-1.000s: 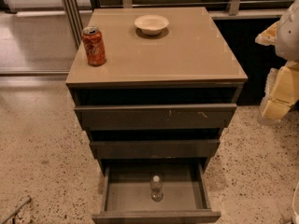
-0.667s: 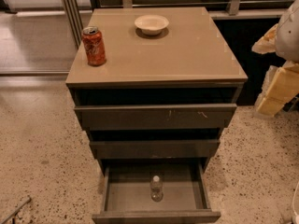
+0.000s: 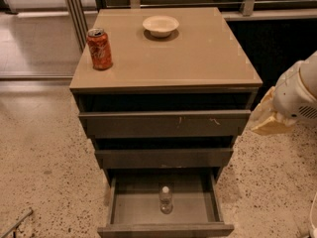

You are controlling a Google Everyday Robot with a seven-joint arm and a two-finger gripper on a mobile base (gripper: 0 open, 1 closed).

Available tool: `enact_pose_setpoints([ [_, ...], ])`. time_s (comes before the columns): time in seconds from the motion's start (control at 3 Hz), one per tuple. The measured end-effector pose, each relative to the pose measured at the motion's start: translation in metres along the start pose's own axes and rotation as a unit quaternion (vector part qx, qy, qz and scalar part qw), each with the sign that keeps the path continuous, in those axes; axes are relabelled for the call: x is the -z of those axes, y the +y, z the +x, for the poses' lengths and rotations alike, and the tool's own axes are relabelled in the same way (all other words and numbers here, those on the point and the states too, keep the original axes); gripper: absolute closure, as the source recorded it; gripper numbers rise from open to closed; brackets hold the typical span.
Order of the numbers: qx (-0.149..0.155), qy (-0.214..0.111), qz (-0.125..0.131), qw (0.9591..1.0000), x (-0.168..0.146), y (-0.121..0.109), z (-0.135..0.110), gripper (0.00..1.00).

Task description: Pick water bottle from bottom drawer and place on counter

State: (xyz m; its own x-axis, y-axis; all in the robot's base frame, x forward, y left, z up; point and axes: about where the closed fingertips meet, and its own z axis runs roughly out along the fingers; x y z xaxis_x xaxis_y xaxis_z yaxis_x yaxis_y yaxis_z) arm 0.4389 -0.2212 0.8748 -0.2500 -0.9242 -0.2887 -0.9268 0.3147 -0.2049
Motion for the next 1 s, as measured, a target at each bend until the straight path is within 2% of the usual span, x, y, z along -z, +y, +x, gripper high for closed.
enact_pose_setpoints([
  [0.33, -0.024, -0.039, -0.021, 0.9987, -0.077, 0.012, 0.015, 0.89],
  [0.67, -0.050, -0.051, -0.056, 0.9958, -0.162, 0.024, 0.033, 1.00],
  [1.0, -0.050, -0.051, -0.056, 0.9958, -0.162, 0.024, 0.033, 1.00],
])
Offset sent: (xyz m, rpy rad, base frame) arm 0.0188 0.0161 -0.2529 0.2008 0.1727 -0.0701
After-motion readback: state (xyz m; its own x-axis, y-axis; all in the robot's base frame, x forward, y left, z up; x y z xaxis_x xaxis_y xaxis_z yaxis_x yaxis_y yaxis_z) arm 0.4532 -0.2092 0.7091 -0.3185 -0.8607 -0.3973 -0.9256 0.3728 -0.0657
